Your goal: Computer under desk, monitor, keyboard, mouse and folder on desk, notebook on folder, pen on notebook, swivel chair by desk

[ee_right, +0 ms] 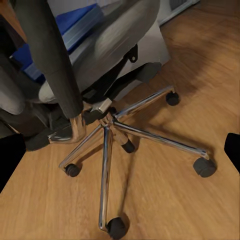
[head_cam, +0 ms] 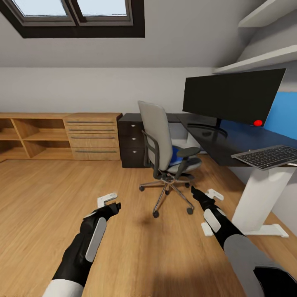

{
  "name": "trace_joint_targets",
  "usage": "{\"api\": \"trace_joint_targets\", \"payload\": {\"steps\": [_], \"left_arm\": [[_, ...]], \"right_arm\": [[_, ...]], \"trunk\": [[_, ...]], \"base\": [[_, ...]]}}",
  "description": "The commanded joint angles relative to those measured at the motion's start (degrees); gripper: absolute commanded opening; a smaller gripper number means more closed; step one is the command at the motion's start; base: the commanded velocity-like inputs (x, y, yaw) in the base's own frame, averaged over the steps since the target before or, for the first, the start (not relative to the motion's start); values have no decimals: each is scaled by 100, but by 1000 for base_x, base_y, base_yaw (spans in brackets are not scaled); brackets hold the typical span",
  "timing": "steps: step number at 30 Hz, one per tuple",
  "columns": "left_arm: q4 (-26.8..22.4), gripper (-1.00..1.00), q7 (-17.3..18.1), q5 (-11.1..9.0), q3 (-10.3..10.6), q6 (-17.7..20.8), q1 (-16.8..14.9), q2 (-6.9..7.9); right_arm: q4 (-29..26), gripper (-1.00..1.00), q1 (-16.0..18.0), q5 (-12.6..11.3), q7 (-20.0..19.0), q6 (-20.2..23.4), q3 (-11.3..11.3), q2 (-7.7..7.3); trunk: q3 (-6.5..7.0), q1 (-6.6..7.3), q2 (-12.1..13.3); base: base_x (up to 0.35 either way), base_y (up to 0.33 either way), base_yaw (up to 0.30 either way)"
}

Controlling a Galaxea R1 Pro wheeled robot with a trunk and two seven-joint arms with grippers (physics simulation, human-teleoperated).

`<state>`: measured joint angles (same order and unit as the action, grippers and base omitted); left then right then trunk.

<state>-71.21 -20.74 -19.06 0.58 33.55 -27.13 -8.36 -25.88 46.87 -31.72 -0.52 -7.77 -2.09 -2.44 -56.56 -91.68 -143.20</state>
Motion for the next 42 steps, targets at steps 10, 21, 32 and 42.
{"api": "trace_joint_targets", "payload": {"steps": [10, 21, 32, 42], "left_arm": [[-1008, 100, -53, -65, 4, 1106, 470, 80], [-1018, 100, -53, -61, -4, 1109, 471, 138], [-1001, 100, -54, -78, -30, 1117, 471, 267], [-930, 100, -56, -80, -36, 1111, 471, 281]], "right_arm": [[-1194, 100, -619, -74, 156, 35, -23, -2], [-2399, 100, -1308, -63, 1062, 26, -4, 22], [-2478, 100, -1364, -60, 1152, 9, -2, 31], [-2458, 100, -1364, -15, 1146, -105, -3, 8]], "trunk": [[-227, -25, -17], [-383, -43, -26], [-383, -43, -26], [-383, -43, -26]], "base": [[0, 0, 0], [0, 0, 0], [3, 0, 0], [244, 0, 0]]}}
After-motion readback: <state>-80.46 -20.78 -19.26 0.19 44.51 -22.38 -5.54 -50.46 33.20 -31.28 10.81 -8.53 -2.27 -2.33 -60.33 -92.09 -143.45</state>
